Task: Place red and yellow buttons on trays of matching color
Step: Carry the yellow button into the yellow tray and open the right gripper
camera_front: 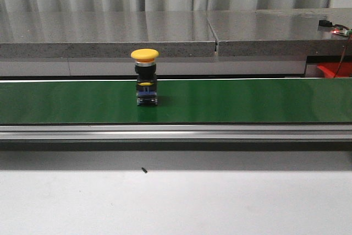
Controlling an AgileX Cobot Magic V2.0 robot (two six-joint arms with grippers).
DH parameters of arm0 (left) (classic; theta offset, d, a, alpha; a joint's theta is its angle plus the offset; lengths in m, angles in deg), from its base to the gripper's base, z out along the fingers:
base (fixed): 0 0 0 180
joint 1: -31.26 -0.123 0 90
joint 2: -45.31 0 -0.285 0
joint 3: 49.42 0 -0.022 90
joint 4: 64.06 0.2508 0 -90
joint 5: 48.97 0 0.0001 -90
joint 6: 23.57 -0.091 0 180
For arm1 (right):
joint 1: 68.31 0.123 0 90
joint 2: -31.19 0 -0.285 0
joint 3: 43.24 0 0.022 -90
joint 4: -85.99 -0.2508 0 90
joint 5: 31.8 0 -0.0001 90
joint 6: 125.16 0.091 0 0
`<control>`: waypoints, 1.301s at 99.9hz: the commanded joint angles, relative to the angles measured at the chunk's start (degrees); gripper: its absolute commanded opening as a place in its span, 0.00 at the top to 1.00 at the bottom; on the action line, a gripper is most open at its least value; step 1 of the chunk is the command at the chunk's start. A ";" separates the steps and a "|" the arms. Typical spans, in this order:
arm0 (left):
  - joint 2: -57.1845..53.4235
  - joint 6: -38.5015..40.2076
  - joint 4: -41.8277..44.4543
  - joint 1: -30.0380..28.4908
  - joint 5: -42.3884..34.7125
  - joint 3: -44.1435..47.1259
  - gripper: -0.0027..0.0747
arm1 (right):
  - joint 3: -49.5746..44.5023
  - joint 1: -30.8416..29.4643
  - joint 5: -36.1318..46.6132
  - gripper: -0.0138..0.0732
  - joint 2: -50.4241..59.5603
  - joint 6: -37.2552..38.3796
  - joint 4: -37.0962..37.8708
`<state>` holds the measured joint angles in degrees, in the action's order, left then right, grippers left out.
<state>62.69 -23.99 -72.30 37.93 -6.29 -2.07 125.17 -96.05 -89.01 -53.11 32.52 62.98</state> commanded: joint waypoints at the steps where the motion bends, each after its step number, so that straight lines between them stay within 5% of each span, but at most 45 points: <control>1: 0.66 0.42 -0.31 0.38 -4.24 -1.39 0.99 | -1.37 -1.69 4.26 0.59 1.89 0.05 -2.13; 44: 0.66 0.42 -0.31 0.38 -4.24 -1.39 0.99 | -14.51 -5.45 18.59 0.59 -0.07 0.05 -2.24; 130: 0.66 0.42 -0.31 0.38 -4.24 -1.39 0.99 | -14.78 -5.45 23.08 0.59 -11.44 -0.63 -2.86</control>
<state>62.69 -23.99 -72.30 37.93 -6.29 -2.07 109.30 -101.12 -67.48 -65.97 32.43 61.21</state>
